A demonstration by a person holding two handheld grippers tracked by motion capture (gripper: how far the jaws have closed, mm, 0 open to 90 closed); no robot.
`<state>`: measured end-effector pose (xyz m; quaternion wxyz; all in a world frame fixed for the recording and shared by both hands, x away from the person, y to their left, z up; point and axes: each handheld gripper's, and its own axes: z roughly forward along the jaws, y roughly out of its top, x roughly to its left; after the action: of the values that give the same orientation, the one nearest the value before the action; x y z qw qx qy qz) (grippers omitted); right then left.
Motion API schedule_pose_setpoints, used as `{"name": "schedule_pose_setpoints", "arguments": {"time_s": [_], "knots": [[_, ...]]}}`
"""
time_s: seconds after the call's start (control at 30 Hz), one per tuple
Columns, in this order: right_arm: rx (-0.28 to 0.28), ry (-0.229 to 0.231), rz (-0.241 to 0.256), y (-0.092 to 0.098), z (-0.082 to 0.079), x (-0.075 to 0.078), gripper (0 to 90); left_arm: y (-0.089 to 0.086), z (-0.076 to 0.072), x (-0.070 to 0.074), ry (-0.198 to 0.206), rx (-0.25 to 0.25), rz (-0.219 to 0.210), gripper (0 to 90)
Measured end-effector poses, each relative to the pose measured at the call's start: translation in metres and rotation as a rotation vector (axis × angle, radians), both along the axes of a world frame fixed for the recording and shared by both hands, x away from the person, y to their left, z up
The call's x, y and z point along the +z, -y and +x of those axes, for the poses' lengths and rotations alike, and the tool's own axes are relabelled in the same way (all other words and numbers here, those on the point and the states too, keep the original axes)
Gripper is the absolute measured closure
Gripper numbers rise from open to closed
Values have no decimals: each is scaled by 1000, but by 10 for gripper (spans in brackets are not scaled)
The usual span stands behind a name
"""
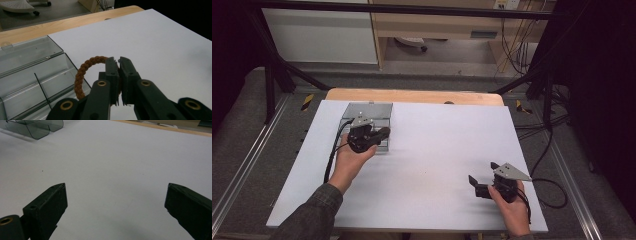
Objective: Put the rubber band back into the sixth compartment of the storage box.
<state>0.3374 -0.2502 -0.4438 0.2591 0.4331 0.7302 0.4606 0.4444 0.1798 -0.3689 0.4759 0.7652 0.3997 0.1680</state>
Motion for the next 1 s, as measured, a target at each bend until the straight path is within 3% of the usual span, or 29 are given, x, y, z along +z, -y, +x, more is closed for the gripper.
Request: {"name": "schedule_pose_setpoints", "arguments": {"time_s": [1.0], "knots": [[1, -3, 0, 0, 0, 0, 44, -6, 11, -9, -41, 37, 11, 854]]}}
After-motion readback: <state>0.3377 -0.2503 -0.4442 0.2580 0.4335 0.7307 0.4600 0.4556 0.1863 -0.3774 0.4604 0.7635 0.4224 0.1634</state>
